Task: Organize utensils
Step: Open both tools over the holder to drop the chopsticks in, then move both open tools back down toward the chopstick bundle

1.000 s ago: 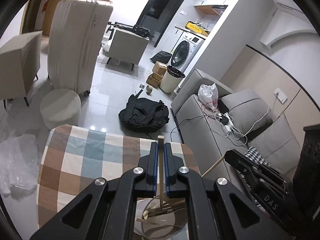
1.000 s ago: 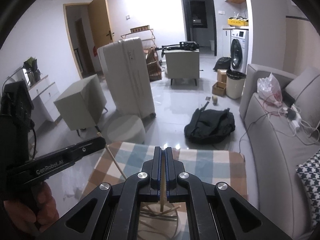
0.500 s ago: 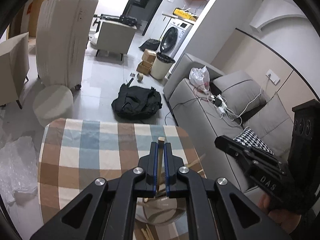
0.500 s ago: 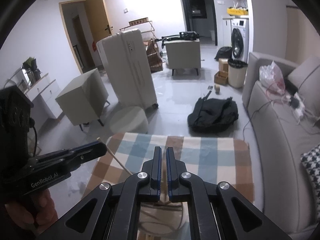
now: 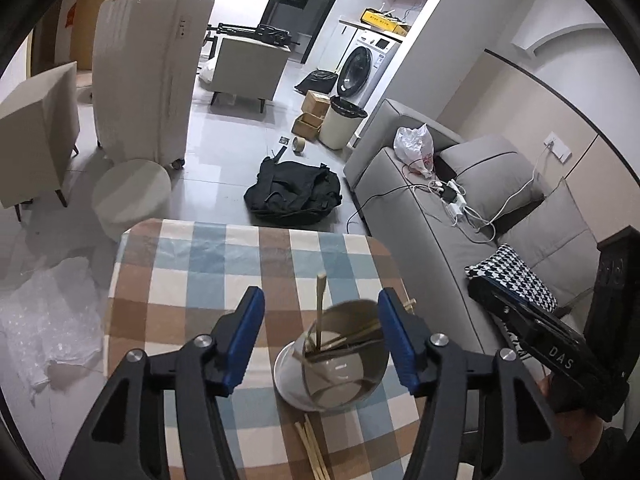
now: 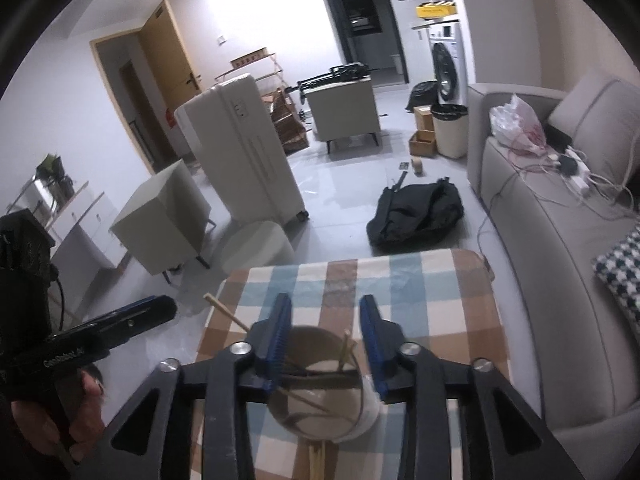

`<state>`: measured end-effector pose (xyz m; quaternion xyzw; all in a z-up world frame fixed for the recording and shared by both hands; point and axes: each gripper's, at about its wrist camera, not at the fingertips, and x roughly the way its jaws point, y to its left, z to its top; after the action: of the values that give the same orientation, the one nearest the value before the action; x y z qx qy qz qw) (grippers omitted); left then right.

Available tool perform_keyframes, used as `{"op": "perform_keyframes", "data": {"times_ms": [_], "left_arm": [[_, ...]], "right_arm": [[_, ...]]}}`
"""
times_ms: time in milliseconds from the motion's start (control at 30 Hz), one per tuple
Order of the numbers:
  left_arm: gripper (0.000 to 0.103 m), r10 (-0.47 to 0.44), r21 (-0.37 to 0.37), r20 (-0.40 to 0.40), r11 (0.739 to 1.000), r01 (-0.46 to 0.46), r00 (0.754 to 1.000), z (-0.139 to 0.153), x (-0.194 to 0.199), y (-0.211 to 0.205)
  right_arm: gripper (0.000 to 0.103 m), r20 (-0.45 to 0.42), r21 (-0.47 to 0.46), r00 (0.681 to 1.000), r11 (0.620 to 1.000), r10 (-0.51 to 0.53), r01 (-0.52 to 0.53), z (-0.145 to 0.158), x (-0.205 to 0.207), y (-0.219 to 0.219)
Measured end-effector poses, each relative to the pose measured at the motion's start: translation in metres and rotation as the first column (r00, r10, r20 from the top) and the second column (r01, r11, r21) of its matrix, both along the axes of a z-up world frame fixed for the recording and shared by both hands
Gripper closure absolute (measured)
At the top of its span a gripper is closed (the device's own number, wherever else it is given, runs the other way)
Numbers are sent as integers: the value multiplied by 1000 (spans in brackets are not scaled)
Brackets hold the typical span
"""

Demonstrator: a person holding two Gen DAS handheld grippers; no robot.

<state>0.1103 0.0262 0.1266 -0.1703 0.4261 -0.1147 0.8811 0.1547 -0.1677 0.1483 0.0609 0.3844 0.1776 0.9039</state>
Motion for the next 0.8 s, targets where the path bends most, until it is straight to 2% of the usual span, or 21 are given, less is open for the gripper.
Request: {"op": "perform_keyframes", "data": {"times_ms": [133, 400, 467, 533, 667, 800], "left_arm": [[44, 14, 44, 14, 999, -15, 1000, 6, -17, -4], [44, 44, 126, 35, 991, -48, 998, 17, -53, -12], [43, 53, 143, 43, 988, -59, 998, 20, -63, -14], [35, 60, 162, 56, 985, -68, 997, 22, -71, -18], [33, 63, 215, 105, 973, -85, 992, 26, -90, -28], [27, 63, 230, 112, 969, -87, 992, 22, -106, -32]], "right_arm": [[53, 16, 30, 999, 999, -29, 29, 5, -21, -11], [49, 48, 53, 998, 998, -32, 30, 15, -67, -23], [45, 58, 59, 998, 998, -33, 29, 18, -82, -26], [39, 72, 64, 997, 997, -38, 34, 20, -94, -28], [38, 92, 83, 995, 996, -36, 29, 21, -121, -32], [34, 96, 78, 994, 996, -42, 35, 13, -145, -36]]}}
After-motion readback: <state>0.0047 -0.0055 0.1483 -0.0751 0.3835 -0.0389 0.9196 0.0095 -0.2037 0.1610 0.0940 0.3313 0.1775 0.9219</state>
